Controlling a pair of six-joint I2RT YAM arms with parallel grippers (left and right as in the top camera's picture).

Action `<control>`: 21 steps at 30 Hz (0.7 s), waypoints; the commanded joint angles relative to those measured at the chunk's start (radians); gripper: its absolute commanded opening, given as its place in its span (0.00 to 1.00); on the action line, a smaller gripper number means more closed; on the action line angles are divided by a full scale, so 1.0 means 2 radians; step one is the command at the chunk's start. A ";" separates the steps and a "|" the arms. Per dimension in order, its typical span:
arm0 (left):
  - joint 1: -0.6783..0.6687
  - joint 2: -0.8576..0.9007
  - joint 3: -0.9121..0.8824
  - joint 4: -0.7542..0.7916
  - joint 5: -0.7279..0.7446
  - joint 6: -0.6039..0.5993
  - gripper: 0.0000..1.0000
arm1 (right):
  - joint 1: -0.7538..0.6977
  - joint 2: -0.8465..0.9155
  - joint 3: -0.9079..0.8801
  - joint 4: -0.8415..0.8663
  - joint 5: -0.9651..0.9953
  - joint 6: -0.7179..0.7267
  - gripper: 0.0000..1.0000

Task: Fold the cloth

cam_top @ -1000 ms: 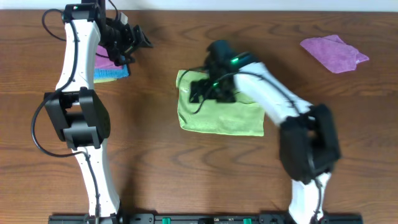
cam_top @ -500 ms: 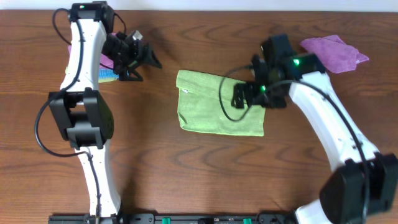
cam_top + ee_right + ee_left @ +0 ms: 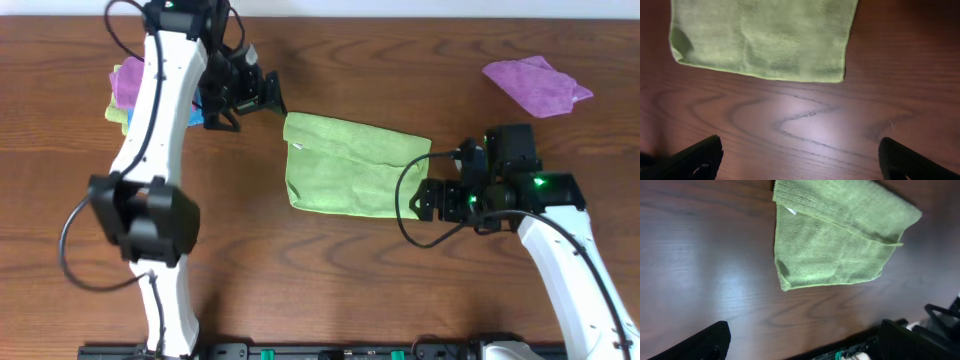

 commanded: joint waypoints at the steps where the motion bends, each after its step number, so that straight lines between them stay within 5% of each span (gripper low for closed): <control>1: -0.006 -0.060 -0.040 -0.003 -0.035 -0.038 0.95 | -0.005 -0.002 -0.011 0.009 -0.011 -0.003 0.99; 6: -0.014 -0.148 -0.189 0.051 -0.043 -0.086 0.95 | -0.005 -0.002 -0.014 0.018 -0.017 -0.016 0.99; 12: -0.054 -0.233 -0.417 0.238 -0.016 -0.164 0.95 | -0.008 -0.002 -0.041 0.026 -0.017 -0.013 0.99; 21: -0.077 -0.233 -0.606 0.498 0.021 -0.286 0.95 | -0.078 -0.002 -0.189 0.157 -0.135 0.056 0.99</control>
